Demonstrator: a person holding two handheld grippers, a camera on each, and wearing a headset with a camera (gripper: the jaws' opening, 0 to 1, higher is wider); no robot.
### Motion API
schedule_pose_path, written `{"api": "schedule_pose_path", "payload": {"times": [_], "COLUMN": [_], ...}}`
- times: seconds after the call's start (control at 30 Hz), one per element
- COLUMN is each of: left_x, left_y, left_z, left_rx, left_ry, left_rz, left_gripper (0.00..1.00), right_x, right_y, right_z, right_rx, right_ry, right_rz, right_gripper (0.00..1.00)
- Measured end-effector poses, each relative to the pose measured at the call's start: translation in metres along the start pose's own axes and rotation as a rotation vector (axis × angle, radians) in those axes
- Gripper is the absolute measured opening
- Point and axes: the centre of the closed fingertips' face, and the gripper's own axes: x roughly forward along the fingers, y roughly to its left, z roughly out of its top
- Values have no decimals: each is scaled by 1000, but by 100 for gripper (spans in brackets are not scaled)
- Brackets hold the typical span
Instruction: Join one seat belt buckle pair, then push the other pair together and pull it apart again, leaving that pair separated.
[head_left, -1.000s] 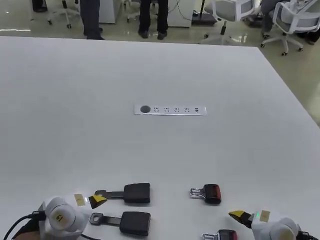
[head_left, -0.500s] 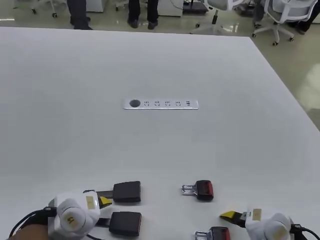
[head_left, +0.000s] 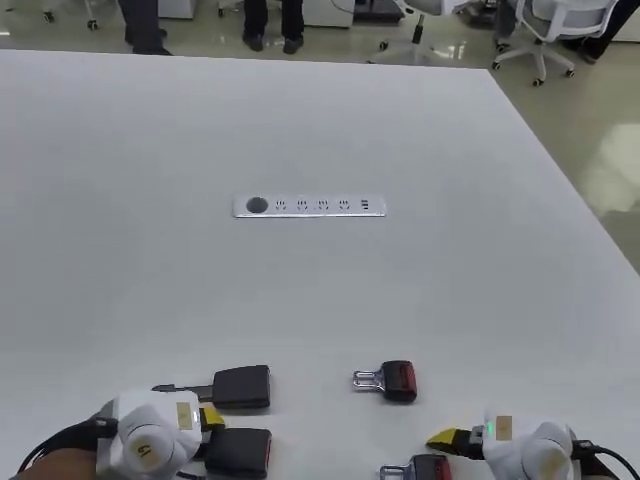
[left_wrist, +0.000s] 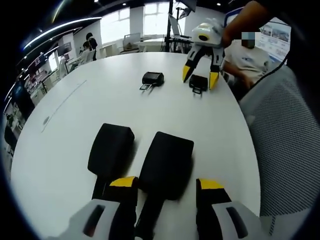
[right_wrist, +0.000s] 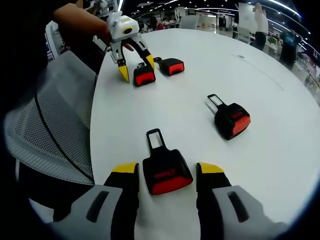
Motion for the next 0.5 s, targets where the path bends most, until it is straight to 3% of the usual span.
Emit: {"api": "schedule_pose_path", "payload": {"times": [0.03, 0.2, 0.3, 0.5], "left_x": [-1, -1, 0, -3], "left_y": [-4, -3, 0, -3], "left_z": [-1, -2, -1, 1], "left_rx": [-47, -23, -34, -10], "left_ry": [-2, 1, 4, 14], "left_rz": [-11, -10, -1, -10], "left_gripper": [47, 45, 38, 35], "right_x": [0, 1, 2, 3], "right_y": [0, 0, -1, -1], "right_z": [0, 3, 6, 9], "right_rx": [0, -17, -28, -69], "right_ry": [1, 18, 30, 62], "right_rz": [0, 7, 11, 32], "right_gripper": [42, 36, 36, 36]}}
